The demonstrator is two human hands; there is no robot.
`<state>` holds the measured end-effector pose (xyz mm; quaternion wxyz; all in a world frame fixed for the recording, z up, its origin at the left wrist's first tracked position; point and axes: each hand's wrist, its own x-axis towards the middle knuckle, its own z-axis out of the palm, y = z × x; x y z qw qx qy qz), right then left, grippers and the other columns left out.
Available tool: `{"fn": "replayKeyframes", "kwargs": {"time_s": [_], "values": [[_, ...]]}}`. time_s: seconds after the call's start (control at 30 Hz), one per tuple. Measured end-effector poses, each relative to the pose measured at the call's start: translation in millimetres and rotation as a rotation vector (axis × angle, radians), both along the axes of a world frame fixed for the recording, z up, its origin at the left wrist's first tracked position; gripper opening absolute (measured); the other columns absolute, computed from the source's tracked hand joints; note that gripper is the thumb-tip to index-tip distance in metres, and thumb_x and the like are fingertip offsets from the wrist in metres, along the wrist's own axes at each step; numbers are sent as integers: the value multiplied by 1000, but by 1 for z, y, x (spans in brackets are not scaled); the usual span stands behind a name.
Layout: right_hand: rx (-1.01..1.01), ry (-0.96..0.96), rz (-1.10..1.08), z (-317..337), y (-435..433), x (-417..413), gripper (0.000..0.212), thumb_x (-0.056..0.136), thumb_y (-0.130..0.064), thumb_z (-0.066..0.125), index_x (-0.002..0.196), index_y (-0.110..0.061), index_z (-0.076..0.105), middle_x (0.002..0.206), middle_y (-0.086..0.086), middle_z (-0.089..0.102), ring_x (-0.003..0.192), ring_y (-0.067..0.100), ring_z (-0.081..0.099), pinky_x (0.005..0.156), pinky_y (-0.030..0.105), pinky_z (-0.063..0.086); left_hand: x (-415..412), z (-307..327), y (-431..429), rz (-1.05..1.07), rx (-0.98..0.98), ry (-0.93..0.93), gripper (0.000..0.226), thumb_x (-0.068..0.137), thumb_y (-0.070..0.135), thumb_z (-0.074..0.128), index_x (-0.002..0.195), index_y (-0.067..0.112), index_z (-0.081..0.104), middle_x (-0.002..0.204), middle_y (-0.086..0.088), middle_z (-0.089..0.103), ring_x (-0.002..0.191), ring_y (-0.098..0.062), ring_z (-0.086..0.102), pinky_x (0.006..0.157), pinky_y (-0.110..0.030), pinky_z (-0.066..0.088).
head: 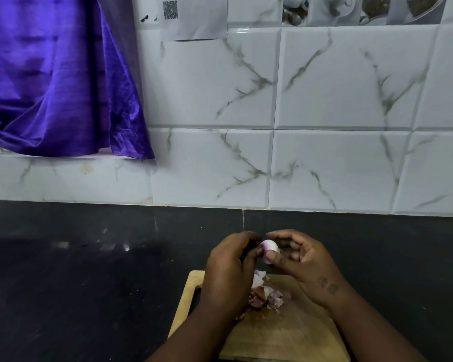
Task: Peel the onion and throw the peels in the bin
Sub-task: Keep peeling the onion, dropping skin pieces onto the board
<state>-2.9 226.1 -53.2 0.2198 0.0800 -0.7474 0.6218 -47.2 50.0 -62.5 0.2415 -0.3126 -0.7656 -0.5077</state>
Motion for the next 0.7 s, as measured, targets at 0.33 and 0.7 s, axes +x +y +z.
{"fn": "replayKeyframes", "kwargs": {"time_s": [0.33,0.7], "values": [[-9,80,-6,0,-4,1,44,68,-3,89,110,-10,77,105,1,81,96,19,78,76,27,62,1,0,4,39,148,-109,19,96,8,74,92,26,78,86,13,75,86,-4,72,72,-18,59],[15,68,3,-2,-1,0,44,68,-6,91,108,-17,77,110,1,79,104,19,76,86,34,63,-6,-4,1,-39,157,-243,18,96,9,74,98,24,83,89,11,80,86,-5,75,75,-22,62]]}}
